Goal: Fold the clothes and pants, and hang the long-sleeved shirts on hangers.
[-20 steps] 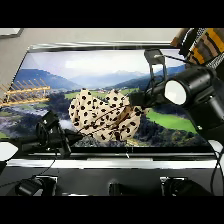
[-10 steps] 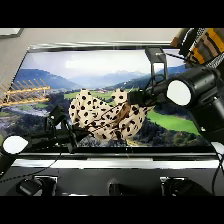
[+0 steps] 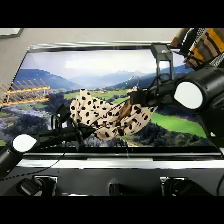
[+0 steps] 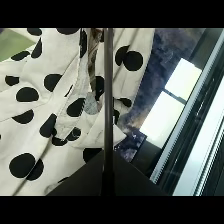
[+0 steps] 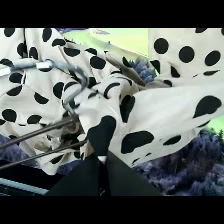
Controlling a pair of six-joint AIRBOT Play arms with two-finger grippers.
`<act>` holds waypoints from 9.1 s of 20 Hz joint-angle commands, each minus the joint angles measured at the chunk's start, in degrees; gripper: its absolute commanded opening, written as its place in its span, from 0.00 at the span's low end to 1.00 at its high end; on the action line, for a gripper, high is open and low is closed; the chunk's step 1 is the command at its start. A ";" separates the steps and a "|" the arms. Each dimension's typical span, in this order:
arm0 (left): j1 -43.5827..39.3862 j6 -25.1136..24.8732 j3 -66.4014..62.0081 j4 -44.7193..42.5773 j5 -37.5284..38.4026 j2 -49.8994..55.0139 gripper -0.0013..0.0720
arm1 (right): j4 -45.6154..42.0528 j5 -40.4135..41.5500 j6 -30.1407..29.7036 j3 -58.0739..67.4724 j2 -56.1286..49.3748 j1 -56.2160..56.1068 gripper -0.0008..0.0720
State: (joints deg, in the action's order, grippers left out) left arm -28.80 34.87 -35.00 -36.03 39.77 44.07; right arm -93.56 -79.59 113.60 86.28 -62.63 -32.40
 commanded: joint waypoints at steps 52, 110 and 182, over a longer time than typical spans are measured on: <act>-3.19 -4.00 -0.02 7.56 -3.17 0.66 0.04 | 33.73 -1.99 -92.17 0.00 -11.82 21.79 0.04; 8.48 0.72 -15.87 43.41 9.86 36.20 0.04 | 27.47 -6.05 -53.77 0.04 -0.50 21.55 0.03; 6.78 37.29 -34.64 2.34 -6.73 36.13 0.04 | 14.01 -13.05 -38.77 -4.42 -4.48 13.86 0.03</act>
State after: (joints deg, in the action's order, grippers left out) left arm -21.87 73.43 -69.54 -33.71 35.51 81.54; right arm -82.02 -93.36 74.76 82.13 -65.08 -18.48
